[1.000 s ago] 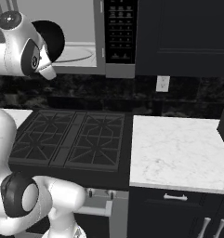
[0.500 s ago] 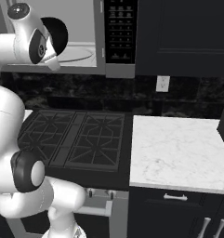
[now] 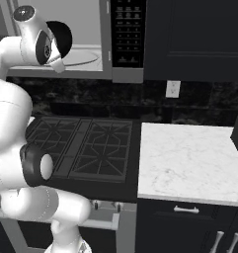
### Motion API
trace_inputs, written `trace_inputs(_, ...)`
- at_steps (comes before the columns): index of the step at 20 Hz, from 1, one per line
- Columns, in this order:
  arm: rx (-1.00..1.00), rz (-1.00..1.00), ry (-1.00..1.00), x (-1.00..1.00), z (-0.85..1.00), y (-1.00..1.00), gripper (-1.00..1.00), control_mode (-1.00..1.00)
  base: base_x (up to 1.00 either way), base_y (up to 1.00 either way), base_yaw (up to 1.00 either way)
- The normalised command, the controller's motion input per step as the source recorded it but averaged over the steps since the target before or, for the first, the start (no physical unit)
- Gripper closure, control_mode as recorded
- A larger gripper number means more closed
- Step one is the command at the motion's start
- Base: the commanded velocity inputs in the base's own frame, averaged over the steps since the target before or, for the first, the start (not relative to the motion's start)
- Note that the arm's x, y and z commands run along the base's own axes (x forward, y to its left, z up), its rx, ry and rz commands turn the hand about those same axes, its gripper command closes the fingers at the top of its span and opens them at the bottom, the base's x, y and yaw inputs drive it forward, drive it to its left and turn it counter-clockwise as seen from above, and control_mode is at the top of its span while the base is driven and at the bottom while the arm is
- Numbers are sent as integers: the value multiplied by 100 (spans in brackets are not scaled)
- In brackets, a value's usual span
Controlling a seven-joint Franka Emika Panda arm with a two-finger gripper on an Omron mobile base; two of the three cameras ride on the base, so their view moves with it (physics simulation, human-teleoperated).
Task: Pick the lemon wedge from the sink and place it in the bowl. Then pick the bowl and place it in the microwave. Then close the microwave door and press the start button.
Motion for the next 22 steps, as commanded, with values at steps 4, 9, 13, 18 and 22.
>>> trace_inputs(4, 0, 0, 0, 41, -15, 14, 100, -100, 0, 0, 0)
trace_inputs(9, 0, 0, 0, 42, -11, 3, 100, -100, 0, 0, 0)
trace_inputs(13, 0, 0, 0, 33, -2, 0, 100, -100, 0, 0, 0)
trace_inputs(18, 0, 0, 0, 14, -7, 7, 100, -100, 0, 0, 0)
trace_inputs(22, 0, 0, 0, 0, -1, 24, -100, -100, 0, 0, 0)
